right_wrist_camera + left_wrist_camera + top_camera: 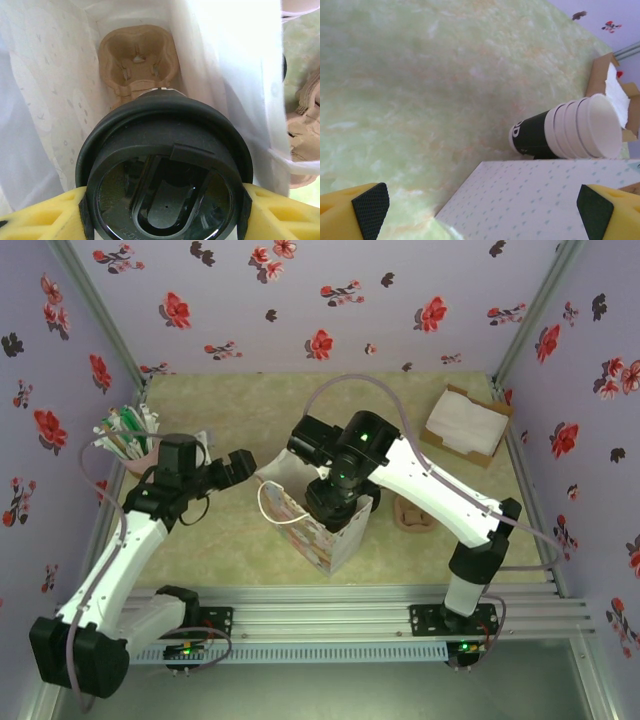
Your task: Pack the takeout coffee
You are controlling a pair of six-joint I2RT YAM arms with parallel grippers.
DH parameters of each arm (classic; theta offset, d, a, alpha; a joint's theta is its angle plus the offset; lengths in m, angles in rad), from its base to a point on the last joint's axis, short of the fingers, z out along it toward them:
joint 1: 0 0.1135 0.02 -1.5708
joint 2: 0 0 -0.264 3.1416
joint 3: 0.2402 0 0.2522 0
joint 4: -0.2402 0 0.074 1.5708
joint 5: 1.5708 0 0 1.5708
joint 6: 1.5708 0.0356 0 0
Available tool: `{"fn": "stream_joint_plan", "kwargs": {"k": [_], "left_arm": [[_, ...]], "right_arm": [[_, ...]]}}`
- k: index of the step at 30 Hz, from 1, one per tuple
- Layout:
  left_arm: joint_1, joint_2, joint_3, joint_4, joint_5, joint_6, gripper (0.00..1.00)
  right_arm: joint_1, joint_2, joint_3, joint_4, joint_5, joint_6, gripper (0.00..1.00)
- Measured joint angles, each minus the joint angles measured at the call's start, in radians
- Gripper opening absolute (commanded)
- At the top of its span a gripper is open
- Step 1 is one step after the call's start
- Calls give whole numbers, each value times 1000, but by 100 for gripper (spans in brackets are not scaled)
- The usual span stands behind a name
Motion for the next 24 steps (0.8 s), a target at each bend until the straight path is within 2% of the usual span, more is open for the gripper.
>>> {"fn": "stream_joint_plan", "kwargs": {"k": [5, 7, 10, 12, 19, 24], "left_arm": [[3, -112, -35, -82, -17, -19, 82], [2, -162, -41, -124, -17, -26, 71], [-12, -223, -56, -173, -6, -34, 61], [-48, -252, -79, -190, -4, -48, 58], [-320, -248, -213, -159, -21, -153, 57], [-397, -135, -250, -51, -46, -203, 57]], "right_arm": [[0, 11, -6, 0, -5, -10, 66], [0, 12, -10, 0, -7, -14, 66], [0, 12, -18, 0, -7, -14, 66], [0, 12, -24, 0, -7, -14, 66], [0, 12, -58, 0, -11, -14, 66], [0, 12, -92, 0, -27, -14, 66]]}}
